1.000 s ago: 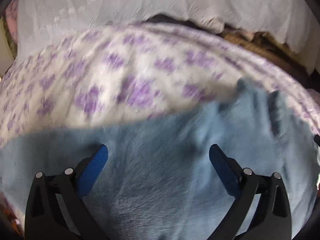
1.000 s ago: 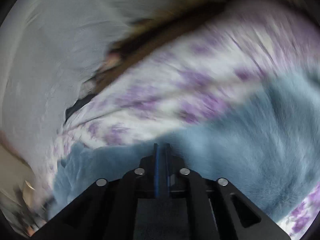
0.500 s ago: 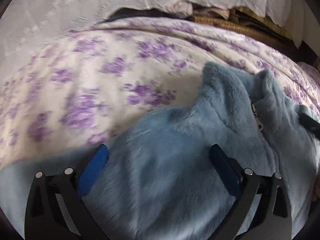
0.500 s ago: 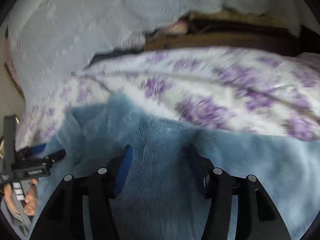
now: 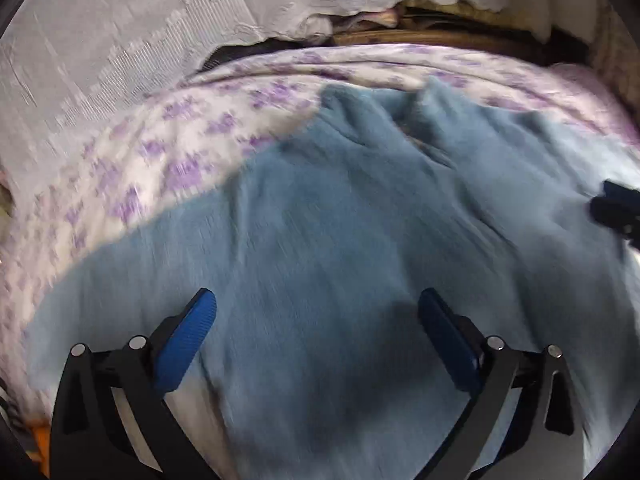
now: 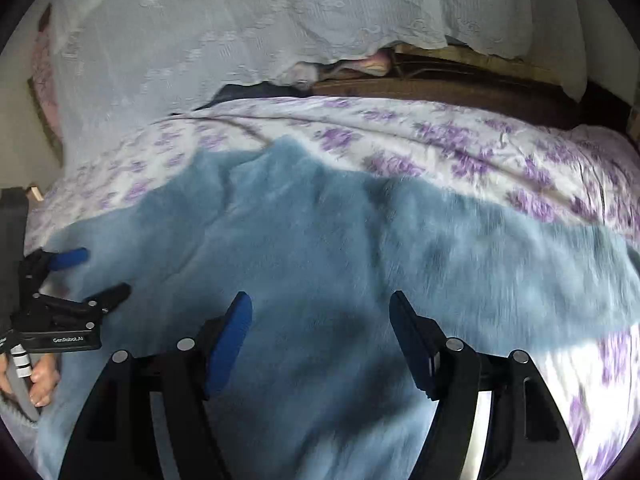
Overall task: Fold small clothes
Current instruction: 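Grasp the other sleeve cuff with the right gripper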
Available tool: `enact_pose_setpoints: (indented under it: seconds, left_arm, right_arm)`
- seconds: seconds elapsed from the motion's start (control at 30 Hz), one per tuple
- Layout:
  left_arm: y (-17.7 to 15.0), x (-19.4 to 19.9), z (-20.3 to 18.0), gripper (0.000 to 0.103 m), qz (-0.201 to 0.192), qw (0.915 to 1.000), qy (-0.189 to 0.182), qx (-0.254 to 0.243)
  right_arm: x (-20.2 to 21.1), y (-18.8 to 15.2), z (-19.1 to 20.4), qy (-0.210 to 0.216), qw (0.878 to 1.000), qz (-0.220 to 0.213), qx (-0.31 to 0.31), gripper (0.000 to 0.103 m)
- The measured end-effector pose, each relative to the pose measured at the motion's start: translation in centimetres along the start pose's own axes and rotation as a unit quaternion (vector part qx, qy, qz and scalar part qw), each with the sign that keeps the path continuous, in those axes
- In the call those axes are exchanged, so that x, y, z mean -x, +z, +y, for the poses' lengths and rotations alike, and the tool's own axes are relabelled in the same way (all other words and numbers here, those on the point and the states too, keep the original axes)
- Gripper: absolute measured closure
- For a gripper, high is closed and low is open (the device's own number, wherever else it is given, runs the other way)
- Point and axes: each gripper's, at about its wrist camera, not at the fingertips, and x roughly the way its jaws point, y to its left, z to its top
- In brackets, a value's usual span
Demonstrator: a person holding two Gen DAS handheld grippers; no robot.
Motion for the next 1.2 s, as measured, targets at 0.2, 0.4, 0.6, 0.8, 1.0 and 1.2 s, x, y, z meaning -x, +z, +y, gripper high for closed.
enact_pose_setpoints:
  seconds: [0.2, 0.4, 0.6, 0.8, 1.0, 1.2]
  left_arm:
    - [-7.2, 4.1, -3.0, 0.004, 0.004, 0.9976, -0.042, -0.056]
    - [-7.8, 4.8, -4.3, 0.004, 0.007, 0.9969, -0.003, -0.079]
    - [-3.2, 8.1, -3.1, 0.004, -0.05, 0.997, 0.011, -0.057]
    - [3.6, 6.0, -4.6, 0.004, -0.04, 0.9991, -0.006, -0.014]
    - [5.2, -0.1, -7.5, 0.004, -0.003, 0.999, -0.042, 0.015]
    - [3.3, -3.7, -7.9, 0.004, 0.025, 0.9978, -0.056, 0.027]
  right_arm:
    - [2.8, -6.6, 2.3, 0.001, 0.999, 0.032, 0.038, 0.025]
    - [3.8, -7.7, 3.0, 0.0, 0.999, 0.021, 0.051, 0.019]
    - [8.8, -4.4, -9.8, 0.025, 0.975, -0.069, -0.208, 0.019]
    - [9.5, -6.3, -23.6, 0.011, 0.848, -0.125, -0.515, 0.023]
    - [6.3, -9.2, -27.0, -0.001, 0.741, -0.159, -0.653, 0.023]
    - [5.0, -7.6, -26.8, -0.094, 0.717, -0.216, -0.656, 0.021]
